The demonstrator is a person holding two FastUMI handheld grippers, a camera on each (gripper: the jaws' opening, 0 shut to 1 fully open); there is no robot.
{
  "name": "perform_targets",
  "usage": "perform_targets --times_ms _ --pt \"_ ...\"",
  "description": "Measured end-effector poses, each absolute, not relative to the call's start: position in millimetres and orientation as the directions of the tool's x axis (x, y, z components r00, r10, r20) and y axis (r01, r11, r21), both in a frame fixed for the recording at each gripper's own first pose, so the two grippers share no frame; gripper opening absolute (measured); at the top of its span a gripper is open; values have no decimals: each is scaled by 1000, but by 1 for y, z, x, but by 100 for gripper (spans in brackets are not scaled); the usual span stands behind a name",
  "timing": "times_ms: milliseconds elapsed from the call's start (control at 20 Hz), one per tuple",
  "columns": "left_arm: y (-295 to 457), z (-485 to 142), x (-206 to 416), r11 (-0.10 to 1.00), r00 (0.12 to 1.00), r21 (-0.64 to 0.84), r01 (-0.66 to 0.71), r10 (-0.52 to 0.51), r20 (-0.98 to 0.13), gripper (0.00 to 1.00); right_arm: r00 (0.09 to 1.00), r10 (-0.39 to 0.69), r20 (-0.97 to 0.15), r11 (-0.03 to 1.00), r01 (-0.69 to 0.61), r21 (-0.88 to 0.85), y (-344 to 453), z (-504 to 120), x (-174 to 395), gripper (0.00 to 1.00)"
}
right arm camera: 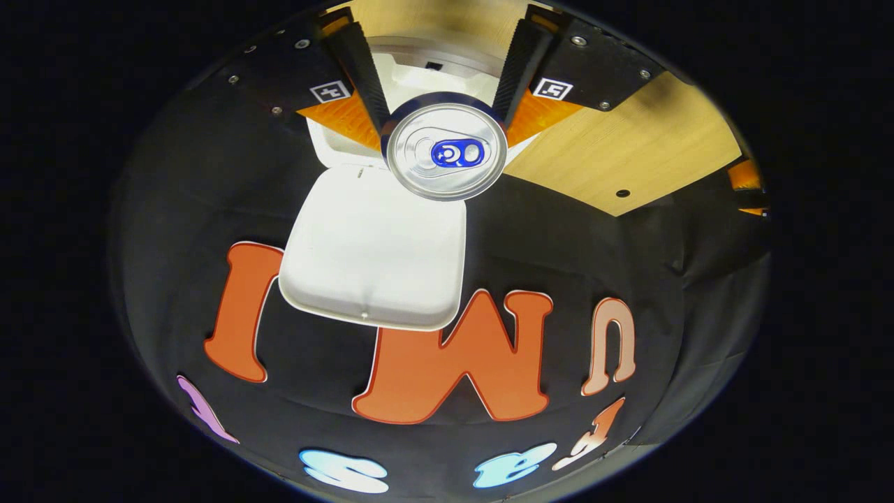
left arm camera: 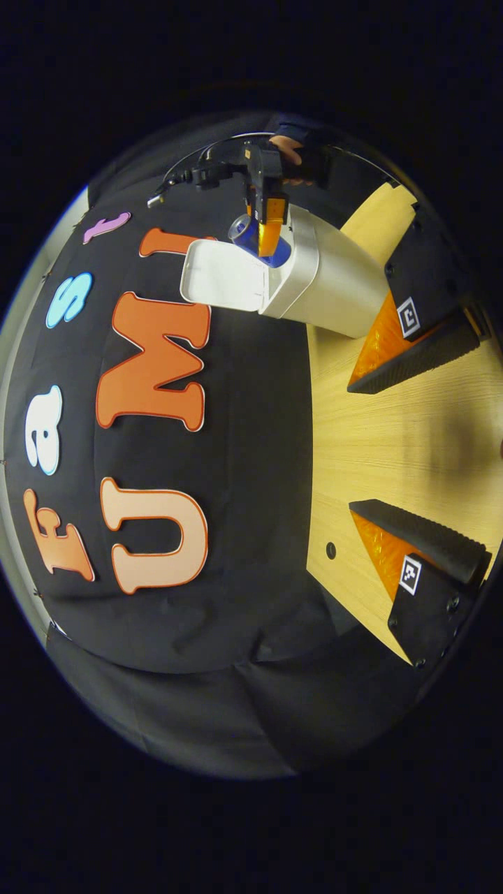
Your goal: Press the lid of the desktop garbage bin to open it, pick up the crumpled paper on the desktop and throw it into the bin, then pick up the pop can on the desktop and drop it into the bin, and finally close the garbage bin lid.
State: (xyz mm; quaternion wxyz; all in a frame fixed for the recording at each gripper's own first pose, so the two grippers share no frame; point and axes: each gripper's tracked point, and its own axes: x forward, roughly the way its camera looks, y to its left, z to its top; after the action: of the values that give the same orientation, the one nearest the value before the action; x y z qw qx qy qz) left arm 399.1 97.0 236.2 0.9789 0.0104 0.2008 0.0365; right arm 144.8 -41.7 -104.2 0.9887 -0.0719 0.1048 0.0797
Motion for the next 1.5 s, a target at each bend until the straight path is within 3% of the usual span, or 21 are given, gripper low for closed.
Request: perform_targets --times_ms 700,1050,1500 --pt "119 235 382 990 901 33 -141 142 -409 97 944 122 -308 988 -145 -51 -49 -138 160 80" --pt "106 232 385 992 903 30 -119 121 -413 97 926 143 -349 989 -125 74 -49 -148 158 81" --pt "94 227 389 996 904 22 -88 90 -418 97 935 120 -335 993 -113 39 -60 -144 156 83"
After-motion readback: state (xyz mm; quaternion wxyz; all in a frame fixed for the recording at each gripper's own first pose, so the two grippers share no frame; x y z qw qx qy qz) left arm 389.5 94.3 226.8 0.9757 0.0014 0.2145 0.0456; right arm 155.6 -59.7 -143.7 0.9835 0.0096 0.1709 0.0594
